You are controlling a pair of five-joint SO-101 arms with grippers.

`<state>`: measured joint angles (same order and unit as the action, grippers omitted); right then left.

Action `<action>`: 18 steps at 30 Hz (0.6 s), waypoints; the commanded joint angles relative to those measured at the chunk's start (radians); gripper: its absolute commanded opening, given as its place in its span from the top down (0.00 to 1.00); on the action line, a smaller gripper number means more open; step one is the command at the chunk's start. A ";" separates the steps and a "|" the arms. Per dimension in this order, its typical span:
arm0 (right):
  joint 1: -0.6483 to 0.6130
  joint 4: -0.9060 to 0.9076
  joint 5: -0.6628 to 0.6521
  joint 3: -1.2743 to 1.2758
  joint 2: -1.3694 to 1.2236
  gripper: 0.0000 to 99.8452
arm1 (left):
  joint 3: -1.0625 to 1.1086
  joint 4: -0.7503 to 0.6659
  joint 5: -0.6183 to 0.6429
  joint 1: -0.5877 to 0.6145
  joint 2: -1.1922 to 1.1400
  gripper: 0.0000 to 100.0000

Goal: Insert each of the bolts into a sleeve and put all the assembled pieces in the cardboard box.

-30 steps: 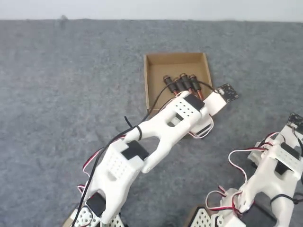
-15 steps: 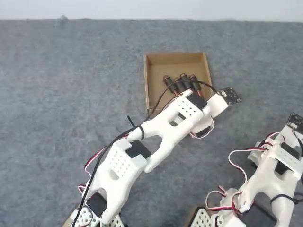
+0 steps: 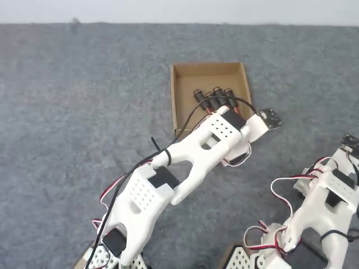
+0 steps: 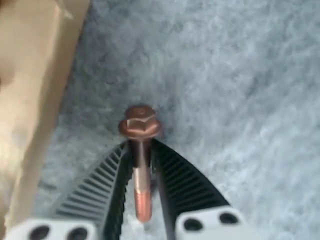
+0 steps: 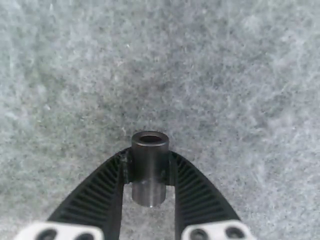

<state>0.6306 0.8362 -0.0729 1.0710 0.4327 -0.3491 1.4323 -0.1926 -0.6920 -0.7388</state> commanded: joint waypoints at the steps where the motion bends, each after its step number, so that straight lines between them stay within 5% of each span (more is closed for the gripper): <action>1: -0.016 -0.015 0.002 -0.005 0.042 0.99 | -0.012 0.037 -0.009 -0.008 0.061 0.99; 18: -0.018 -0.015 0.002 -0.005 0.042 0.99 | 0.593 -0.167 -0.009 0.002 0.663 0.99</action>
<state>0.6306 0.8362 -0.0729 1.0710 0.4327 0.2018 1.2942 -0.1895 -0.6920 -0.2294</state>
